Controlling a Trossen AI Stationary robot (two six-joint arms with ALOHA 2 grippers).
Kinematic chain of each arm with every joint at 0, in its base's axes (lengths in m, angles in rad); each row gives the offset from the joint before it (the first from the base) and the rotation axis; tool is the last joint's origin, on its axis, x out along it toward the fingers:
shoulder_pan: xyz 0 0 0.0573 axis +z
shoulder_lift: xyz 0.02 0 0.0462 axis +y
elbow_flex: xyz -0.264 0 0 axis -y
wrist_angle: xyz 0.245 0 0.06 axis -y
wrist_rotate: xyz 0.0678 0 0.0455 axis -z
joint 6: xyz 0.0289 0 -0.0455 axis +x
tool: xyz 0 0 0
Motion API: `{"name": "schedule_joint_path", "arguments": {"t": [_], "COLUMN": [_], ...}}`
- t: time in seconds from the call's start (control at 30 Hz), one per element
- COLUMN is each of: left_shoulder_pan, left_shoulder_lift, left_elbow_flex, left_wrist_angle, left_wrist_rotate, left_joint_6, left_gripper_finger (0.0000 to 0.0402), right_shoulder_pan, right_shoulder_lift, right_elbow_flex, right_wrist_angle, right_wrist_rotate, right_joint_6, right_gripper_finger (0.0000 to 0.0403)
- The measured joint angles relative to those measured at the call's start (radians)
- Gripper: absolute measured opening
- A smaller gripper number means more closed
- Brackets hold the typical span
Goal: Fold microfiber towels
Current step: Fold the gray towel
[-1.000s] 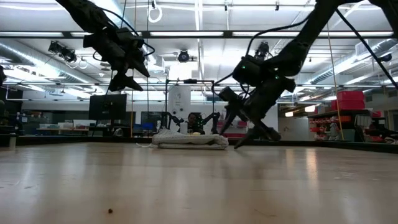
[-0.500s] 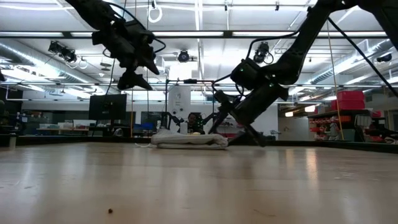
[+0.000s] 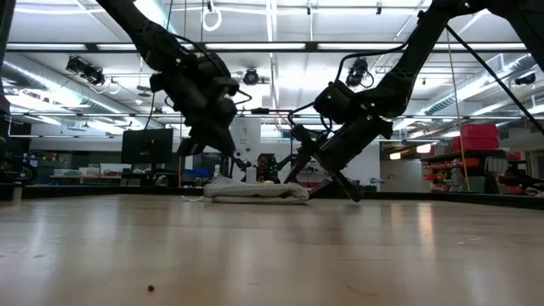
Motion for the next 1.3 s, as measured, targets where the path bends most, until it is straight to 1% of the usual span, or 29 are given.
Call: {"name": "schedule_joint_path", "arguments": {"t": [0.03,0.07,0.13,0.27,0.37,0.47,0.57,0.67,0.8,0.87,0.9,0.93,1.03,1.07,1.3], "left_shoulder_pan": [0.0,0.001,0.003,0.005,0.005,0.003,0.016,0.025,0.022,0.02,0.02,0.02,0.02,0.02,0.019], "left_shoulder_lift": [0.012,0.022,0.037,0.081,0.129,0.171,0.22,0.268,0.303,0.304,0.304,0.305,0.305,0.306,0.308], "left_elbow_flex": [0.0,0.0,0.0,0.0,0.0,0.0,0.0,0.004,0.006,0.005,0.005,0.005,0.004,0.004,0.002], "left_wrist_angle": [0.0,-0.002,0.003,0.014,0.02,0.024,0.043,0.052,0.068,0.076,0.082,0.084,0.083,0.083,0.085], "left_wrist_rotate": [-0.005,-0.017,-0.029,-0.03,-0.006,-0.029,-0.027,0.019,0.035,0.032,0.032,0.033,0.033,0.033,0.033], "left_joint_6": [0.0,0.001,0.018,0.026,0.026,0.028,0.027,0.027,0.027,0.027,0.027,0.026,0.025,0.027,0.032], "left_gripper_finger": [0.0038,0.0021,0.0009,0.0004,0.0004,0.0003,0.0002,0.0002,0.0001,0.0001,0.0001,0.0001,0.0001,0.0001,0.0001], "right_shoulder_pan": [0.001,0.001,0.002,0.002,0.002,0.002,0.006,0.014,0.028,0.035,0.039,0.042,0.053,0.056,0.058], "right_shoulder_lift": [0.0,0.0,0.0,0.001,0.001,0.001,0.001,0.001,0.001,0.001,0.001,0.0,-0.017,-0.026,-0.092], "right_elbow_flex": [0.0,0.0,0.0,0.0,0.0,0.0,0.0,-0.001,-0.002,-0.002,-0.002,-0.002,0.0,0.0,0.041], "right_wrist_angle": [0.0,0.0,0.0,0.0,0.0,0.0,0.0,-0.001,-0.004,-0.004,-0.004,-0.004,-0.004,-0.004,-0.013], "right_wrist_rotate": [0.0,0.0,0.0,-0.002,-0.006,-0.01,-0.01,-0.026,-0.043,-0.045,-0.045,-0.047,-0.049,-0.047,-0.053], "right_joint_6": [-0.001,-0.001,-0.002,-0.003,-0.006,-0.011,-0.011,-0.012,-0.004,-0.002,-0.001,0.005,0.017,0.021,0.027], "right_gripper_finger": [0.022,0.0219,0.0216,0.0218,0.0223,0.0224,0.0216,0.0207,0.0195,0.0173,0.0154,0.0129,0.0035,0.0022,0.0018]}}
